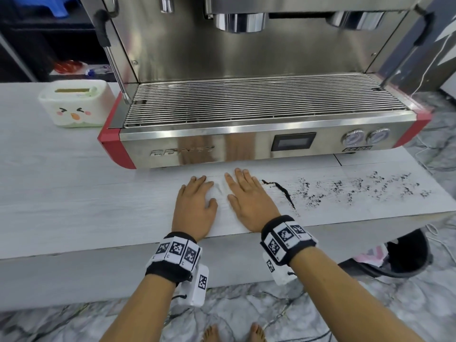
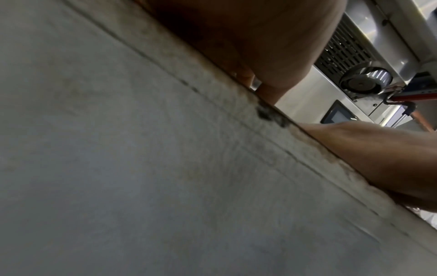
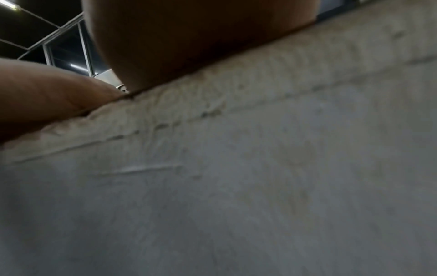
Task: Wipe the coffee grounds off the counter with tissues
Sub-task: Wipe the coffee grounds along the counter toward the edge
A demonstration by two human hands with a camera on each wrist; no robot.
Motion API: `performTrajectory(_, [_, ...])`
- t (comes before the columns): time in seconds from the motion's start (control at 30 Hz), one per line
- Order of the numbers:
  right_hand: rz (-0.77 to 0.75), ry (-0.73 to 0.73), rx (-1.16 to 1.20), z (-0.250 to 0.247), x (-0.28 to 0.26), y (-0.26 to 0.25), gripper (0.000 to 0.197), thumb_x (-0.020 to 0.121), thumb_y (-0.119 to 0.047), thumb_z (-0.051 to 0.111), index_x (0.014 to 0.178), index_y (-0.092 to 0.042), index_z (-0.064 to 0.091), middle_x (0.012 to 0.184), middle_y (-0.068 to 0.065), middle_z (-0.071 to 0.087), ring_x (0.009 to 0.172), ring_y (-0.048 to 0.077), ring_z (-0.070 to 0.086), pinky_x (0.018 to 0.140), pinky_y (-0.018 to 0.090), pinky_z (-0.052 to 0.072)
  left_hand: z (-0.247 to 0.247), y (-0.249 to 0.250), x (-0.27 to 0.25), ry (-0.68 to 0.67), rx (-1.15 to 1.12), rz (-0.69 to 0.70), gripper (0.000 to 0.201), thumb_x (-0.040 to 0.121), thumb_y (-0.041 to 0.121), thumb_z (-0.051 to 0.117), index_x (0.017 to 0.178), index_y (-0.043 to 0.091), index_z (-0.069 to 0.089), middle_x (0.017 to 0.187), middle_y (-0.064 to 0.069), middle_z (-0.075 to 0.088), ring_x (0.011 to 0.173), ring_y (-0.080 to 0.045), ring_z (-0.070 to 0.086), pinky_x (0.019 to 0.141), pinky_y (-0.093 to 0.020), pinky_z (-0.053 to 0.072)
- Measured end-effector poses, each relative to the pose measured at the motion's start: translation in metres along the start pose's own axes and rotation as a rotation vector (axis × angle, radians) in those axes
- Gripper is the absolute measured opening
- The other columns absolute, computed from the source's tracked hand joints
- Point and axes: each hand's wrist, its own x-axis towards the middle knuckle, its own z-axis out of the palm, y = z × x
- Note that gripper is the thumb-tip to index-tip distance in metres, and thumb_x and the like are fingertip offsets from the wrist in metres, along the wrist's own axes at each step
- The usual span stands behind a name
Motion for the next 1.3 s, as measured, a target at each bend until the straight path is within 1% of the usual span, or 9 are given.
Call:
performTrajectory(0.13, [0.026, 0.026, -0.023, -0.005, -0.002, 0.021, 0.055, 0.103, -0.033, 0.022, 0.152, -0.011, 0.012, 0.161, 0.01, 0.004, 0.148, 0.024, 0.0, 0.118, 0.034, -0.001, 0.005, 0.004, -0.003, 0.006, 0.032, 0.004, 0.046, 0.089, 0.027, 0.042, 0.134, 0.019, 0.048, 0.15, -0.001, 0.036, 0.143, -0.019, 0.023, 0.119, -0.038, 0.011])
performTrajectory(0.37, [0.094, 0.091, -0.003, -0.014, -0.01, 0.048, 0.05, 0.103, -0.021, 0.023, 0.15, -0.005, 0.019, 0.159, 0.013, 0.015, 0.147, 0.024, 0.011, 0.118, 0.032, 0.006, 0.005, 0.005, -0.006, 0.0, 0.037, 0.006, 0.044, 0.093, 0.023, 0.045, 0.137, 0.02, 0.044, 0.152, 0.001, 0.032, 0.144, -0.016, 0.02, 0.12, -0.034, 0.007])
performTrajectory(0.5, [0.017, 0.164, 0.036, -0.019, -0.002, 0.024, 0.049, 0.102, -0.014, 0.029, 0.148, -0.001, 0.022, 0.157, 0.018, 0.017, 0.147, 0.029, 0.011, 0.117, 0.032, 0.003, 0.006, 0.006, -0.005, 0.002, 0.051, 0.002, 0.047, 0.09, 0.029, 0.038, 0.136, 0.021, 0.045, 0.152, 0.001, 0.033, 0.143, -0.017, 0.021, 0.12, -0.034, 0.008])
performTrajectory(0.7, [-0.063, 0.04, 0.001, 0.001, 0.026, -0.001, 0.052, 0.101, -0.02, 0.03, 0.148, 0.001, 0.02, 0.158, 0.02, 0.014, 0.147, 0.03, 0.009, 0.12, 0.04, 0.007, 0.006, 0.006, -0.005, 0.002, 0.065, 0.016, 0.046, 0.09, 0.027, 0.042, 0.136, 0.023, 0.045, 0.151, 0.001, 0.035, 0.143, -0.017, 0.023, 0.119, -0.034, 0.01])
performTrajectory(0.83, [-0.011, 0.052, -0.026, -0.004, 0.027, 0.015, 0.053, 0.102, -0.027, 0.029, 0.148, -0.002, 0.021, 0.157, 0.018, 0.018, 0.146, 0.03, 0.01, 0.119, 0.04, 0.006, 0.005, 0.006, -0.005, -0.002, 0.058, 0.003, 0.051, 0.087, 0.033, 0.035, 0.135, 0.022, 0.046, 0.151, 0.003, 0.035, 0.143, -0.015, 0.022, 0.12, -0.034, 0.01])
performTrajectory(0.93, [0.049, 0.059, -0.05, -0.013, 0.022, 0.034, 0.052, 0.102, -0.027, 0.027, 0.147, -0.001, 0.024, 0.155, 0.02, 0.023, 0.145, 0.031, 0.016, 0.119, 0.04, 0.009, 0.004, 0.006, -0.005, 0.0, 0.048, 0.0, 0.048, 0.089, 0.032, 0.037, 0.136, 0.023, 0.046, 0.151, 0.003, 0.034, 0.143, -0.014, 0.021, 0.12, -0.034, 0.009])
performTrajectory(1.13, [0.162, 0.071, -0.052, -0.026, 0.006, 0.063, 0.049, 0.1, -0.015, 0.029, 0.146, 0.002, 0.024, 0.154, 0.022, 0.025, 0.145, 0.033, 0.017, 0.118, 0.042, 0.013, 0.005, 0.004, -0.006, 0.001, 0.033, 0.001, 0.044, 0.093, 0.024, 0.045, 0.137, 0.022, 0.045, 0.151, 0.002, 0.034, 0.144, -0.015, 0.021, 0.12, -0.034, 0.008])
performTrajectory(1.23, [0.207, 0.072, -0.027, -0.03, 0.004, 0.074, 0.05, 0.097, -0.006, 0.031, 0.146, -0.002, 0.025, 0.153, 0.021, 0.026, 0.145, 0.031, 0.017, 0.117, 0.04, 0.016, 0.005, 0.005, -0.006, 0.003, 0.036, 0.002, 0.044, 0.093, 0.024, 0.045, 0.137, 0.021, 0.045, 0.151, 0.002, 0.034, 0.144, -0.015, 0.021, 0.12, -0.034, 0.008])
performTrajectory(1.3, [0.184, 0.075, 0.025, -0.035, 0.004, 0.071, 0.053, 0.095, 0.0, 0.032, 0.147, -0.006, 0.026, 0.153, 0.02, 0.027, 0.145, 0.031, 0.018, 0.116, 0.039, 0.018, 0.005, 0.006, -0.005, 0.002, 0.036, 0.0, 0.044, 0.093, 0.024, 0.045, 0.137, 0.021, 0.045, 0.151, 0.002, 0.034, 0.144, -0.015, 0.02, 0.12, -0.034, 0.008])
